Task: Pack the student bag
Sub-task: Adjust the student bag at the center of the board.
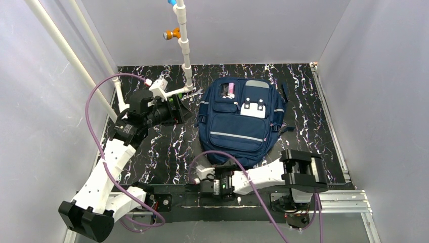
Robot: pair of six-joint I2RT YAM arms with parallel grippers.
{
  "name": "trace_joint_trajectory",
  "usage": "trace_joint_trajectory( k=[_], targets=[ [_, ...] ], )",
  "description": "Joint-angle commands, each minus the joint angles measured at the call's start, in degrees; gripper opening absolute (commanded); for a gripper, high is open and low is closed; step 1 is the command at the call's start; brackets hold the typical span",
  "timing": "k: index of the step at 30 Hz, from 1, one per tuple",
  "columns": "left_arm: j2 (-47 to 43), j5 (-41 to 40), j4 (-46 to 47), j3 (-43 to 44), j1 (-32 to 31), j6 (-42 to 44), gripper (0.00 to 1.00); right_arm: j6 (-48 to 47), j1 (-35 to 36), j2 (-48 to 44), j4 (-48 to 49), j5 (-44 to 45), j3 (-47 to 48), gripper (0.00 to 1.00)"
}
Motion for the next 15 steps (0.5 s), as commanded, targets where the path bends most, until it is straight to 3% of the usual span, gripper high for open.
trace_joint_trajectory(
  k=[1,3,5,10,15],
  targets=[
    [-4.0,-4.0,-2.7,1.3,-0.1,1.9,0.71,5.1,-5.1,-9.3,-4.3,18.6,15.3,0.01],
    [-5.3,-6.0,-2.9,1.7,0.0,2.1,0.71,3.1,-10.3,-11.5,-5.7,16.9,23.3,0.01],
    [-6.2,-7.3,-2.8,2.2,-0.1,2.1,0.71,-3.7,-15.1,-15.0,0.9,14.1,29.7,0.01],
    [-6.0,-6.5,-2.7,4.2,-0.1,2.4,0.71,-30.7,-21.8,-17.6,34.5,10.5,38.1,0.01],
    [-5.1,-5.1,-2.6,5.3,-0.1,1.9,0.71,-41.3,-29.9,-7.0,37.8,3.9,61.9,0.01]
  ],
)
